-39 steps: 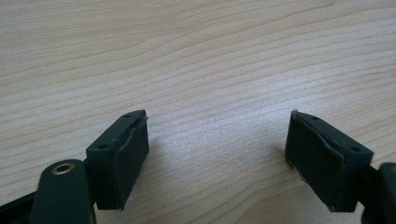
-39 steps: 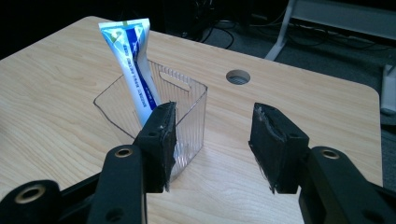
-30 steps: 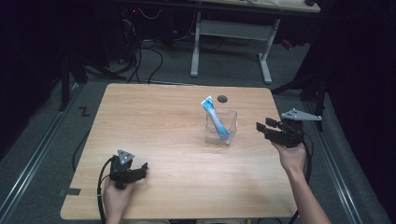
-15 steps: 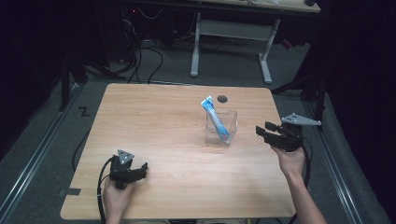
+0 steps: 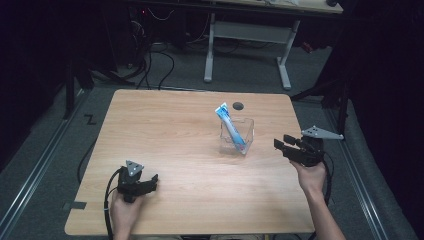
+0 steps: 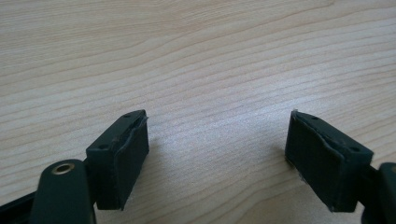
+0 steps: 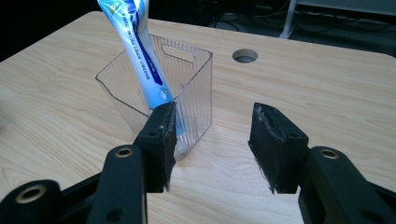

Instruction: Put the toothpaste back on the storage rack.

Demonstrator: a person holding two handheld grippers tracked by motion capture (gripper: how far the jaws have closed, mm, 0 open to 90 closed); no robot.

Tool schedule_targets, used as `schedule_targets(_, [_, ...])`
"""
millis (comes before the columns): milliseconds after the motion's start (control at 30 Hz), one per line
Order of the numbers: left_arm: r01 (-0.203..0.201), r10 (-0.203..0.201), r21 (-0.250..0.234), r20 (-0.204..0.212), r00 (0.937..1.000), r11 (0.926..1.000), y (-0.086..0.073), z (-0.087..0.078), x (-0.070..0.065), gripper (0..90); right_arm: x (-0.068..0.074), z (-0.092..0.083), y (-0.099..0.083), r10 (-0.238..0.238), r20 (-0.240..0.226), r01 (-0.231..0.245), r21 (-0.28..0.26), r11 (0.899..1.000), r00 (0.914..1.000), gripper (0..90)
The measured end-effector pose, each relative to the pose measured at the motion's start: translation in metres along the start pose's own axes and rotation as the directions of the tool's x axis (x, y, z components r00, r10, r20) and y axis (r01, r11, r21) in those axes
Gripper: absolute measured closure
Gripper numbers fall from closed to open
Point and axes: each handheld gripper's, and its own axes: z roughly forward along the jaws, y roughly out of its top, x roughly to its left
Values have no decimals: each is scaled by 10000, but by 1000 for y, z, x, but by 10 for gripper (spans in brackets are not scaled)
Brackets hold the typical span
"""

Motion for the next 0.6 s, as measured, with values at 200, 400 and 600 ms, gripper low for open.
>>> schedule_targets(200, [5,-5,1,-1,10000,10000,0,0,0,218,-1,-1,-6,174,-27,-174,-14,9998,9998,510])
schedule_targets(400, [4,-4,0,-2,10000,10000,0,0,0,218,-3,2,-13,327,-73,-327,61,9994,9994,510])
schedule_targets(600, [3,-3,0,-4,10000,10000,0,0,0,218,-3,6,-19,443,-140,-441,97,9990,9989,510])
